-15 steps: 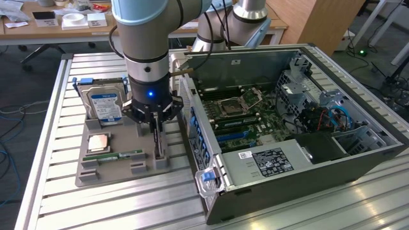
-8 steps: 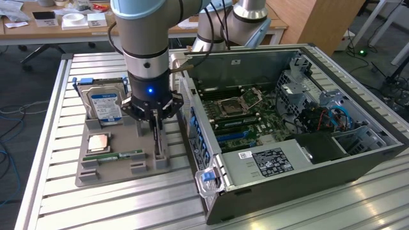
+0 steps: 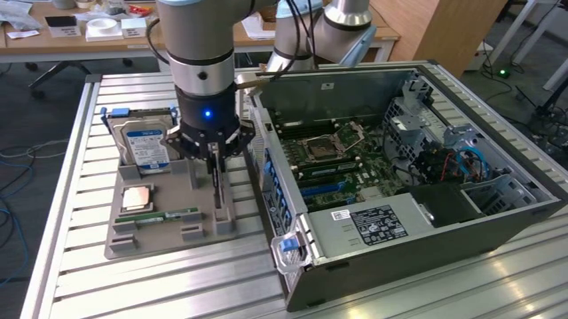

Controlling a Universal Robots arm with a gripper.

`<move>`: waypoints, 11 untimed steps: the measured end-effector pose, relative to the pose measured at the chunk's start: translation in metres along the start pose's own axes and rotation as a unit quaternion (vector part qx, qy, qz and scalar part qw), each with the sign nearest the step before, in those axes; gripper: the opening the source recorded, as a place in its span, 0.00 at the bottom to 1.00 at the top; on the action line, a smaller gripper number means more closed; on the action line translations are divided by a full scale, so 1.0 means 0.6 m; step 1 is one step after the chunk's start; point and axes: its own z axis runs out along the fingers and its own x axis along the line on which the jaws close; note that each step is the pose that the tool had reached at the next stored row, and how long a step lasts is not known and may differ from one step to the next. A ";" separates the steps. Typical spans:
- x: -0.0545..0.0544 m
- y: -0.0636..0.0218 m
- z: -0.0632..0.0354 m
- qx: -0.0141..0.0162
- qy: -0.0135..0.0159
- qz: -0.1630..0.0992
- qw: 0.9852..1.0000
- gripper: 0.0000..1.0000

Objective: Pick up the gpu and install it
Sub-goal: 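Pick up the gpu and move the gpu toward the slot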

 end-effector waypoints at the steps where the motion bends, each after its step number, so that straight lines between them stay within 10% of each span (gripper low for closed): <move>1: 0.000 0.000 -0.005 0.000 0.000 0.000 1.000 0.26; 11: -0.001 0.002 -0.053 -0.001 -0.001 -0.001 1.000 0.26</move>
